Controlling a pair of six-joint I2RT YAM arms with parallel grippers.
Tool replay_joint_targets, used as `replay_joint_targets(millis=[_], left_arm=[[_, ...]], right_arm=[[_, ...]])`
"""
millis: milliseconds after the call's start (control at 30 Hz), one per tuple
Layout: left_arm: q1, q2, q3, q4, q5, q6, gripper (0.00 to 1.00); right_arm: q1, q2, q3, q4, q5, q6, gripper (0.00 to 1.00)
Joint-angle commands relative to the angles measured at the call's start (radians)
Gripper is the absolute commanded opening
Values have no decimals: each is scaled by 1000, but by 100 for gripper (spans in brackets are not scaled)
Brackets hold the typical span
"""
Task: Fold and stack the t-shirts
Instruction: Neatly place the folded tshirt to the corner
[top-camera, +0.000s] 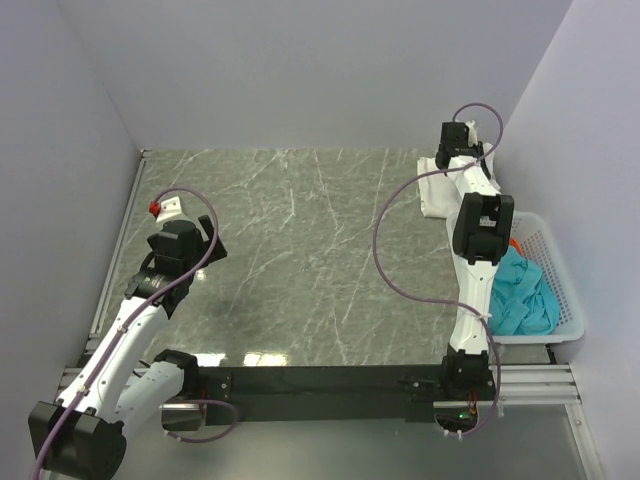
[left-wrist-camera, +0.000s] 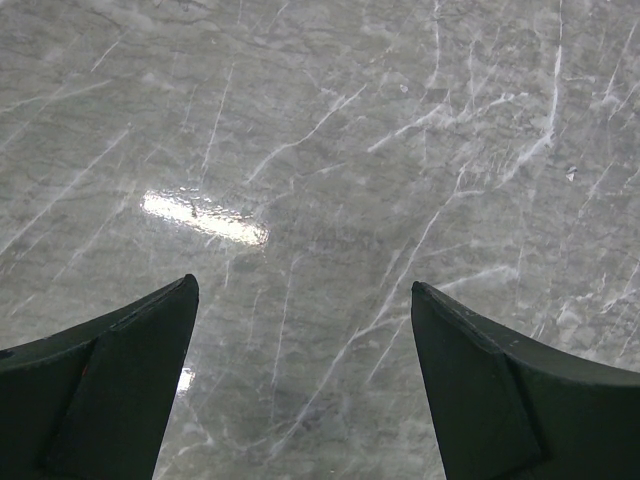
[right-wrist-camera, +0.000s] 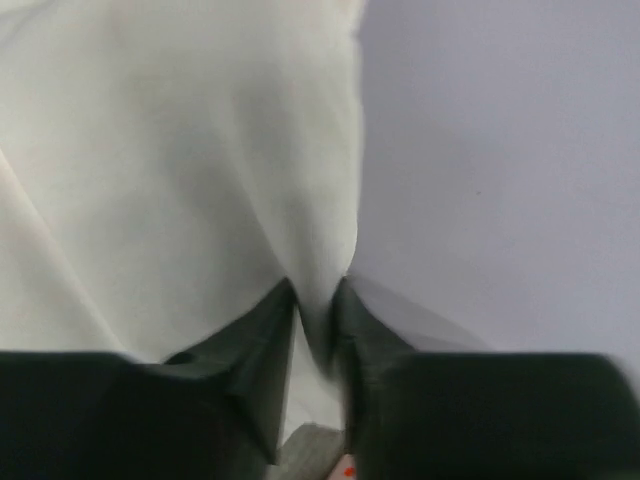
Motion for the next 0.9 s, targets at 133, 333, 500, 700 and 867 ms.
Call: replay_joint_targets(millis=[133, 333, 500, 700, 867], left_arm=[[4, -4, 1, 24, -5, -1, 93], [4, -11, 1, 27, -4, -1, 93], [4, -33, -2, 31, -4, -2, 93], [4, -60, -5, 32, -5, -4, 92], [4, -80, -8, 31, -4, -5, 91]], right_arm=[[-11, -38, 68, 6, 22, 62, 46], [18, -111, 111, -167, -222, 224, 50], [87, -194, 63, -242, -400, 352, 52], [132, -216, 14, -322, -636, 538, 48], [136, -191, -42, -324, -696, 628, 47]])
